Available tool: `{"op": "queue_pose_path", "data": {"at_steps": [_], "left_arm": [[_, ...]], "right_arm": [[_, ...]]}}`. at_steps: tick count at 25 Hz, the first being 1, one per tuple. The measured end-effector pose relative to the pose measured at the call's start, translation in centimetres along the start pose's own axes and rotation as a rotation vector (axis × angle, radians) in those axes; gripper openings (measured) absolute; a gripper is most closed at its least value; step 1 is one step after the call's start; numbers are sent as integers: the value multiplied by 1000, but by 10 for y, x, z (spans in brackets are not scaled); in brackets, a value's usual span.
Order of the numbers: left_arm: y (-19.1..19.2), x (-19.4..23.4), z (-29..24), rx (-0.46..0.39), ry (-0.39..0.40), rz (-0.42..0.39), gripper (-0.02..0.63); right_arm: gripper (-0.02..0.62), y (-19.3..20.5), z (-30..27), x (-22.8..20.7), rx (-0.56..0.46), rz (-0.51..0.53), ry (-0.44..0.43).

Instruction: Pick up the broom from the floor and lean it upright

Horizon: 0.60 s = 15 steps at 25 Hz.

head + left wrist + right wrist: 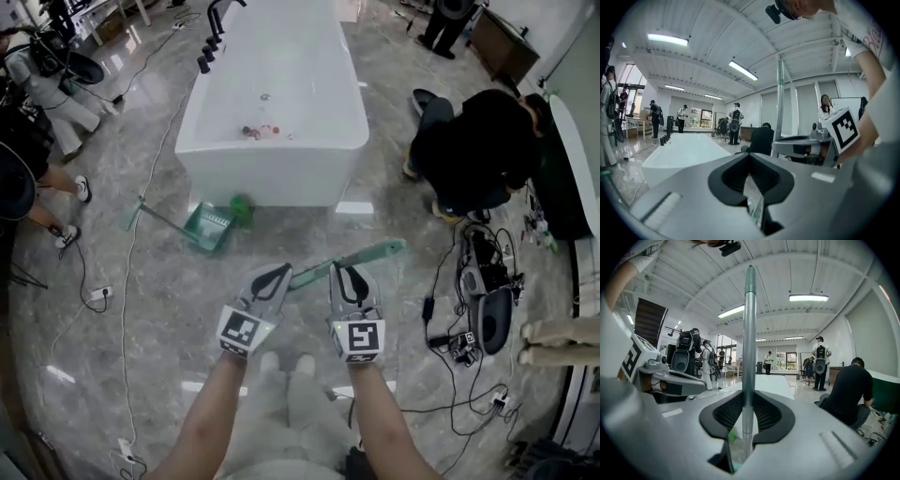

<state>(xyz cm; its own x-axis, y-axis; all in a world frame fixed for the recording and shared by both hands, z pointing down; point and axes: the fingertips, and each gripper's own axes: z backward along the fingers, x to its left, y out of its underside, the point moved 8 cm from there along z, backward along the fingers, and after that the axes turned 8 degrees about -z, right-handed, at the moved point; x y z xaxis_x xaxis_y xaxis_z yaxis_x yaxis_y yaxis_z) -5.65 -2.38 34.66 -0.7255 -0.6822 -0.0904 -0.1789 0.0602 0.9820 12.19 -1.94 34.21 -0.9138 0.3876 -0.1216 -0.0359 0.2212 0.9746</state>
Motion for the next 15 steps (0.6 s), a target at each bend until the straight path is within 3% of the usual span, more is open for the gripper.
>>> {"op": "queue_pose_path", "data": {"at_steps": [7, 15], "left_arm": [[-46, 22, -9, -31, -53, -53, 0], [-37, 59, -30, -25, -53, -2, 0]], "right_arm": [[72, -30, -15, -14, 39, 5, 48], [74, -29, -60, -22, 127, 85, 92]]}}
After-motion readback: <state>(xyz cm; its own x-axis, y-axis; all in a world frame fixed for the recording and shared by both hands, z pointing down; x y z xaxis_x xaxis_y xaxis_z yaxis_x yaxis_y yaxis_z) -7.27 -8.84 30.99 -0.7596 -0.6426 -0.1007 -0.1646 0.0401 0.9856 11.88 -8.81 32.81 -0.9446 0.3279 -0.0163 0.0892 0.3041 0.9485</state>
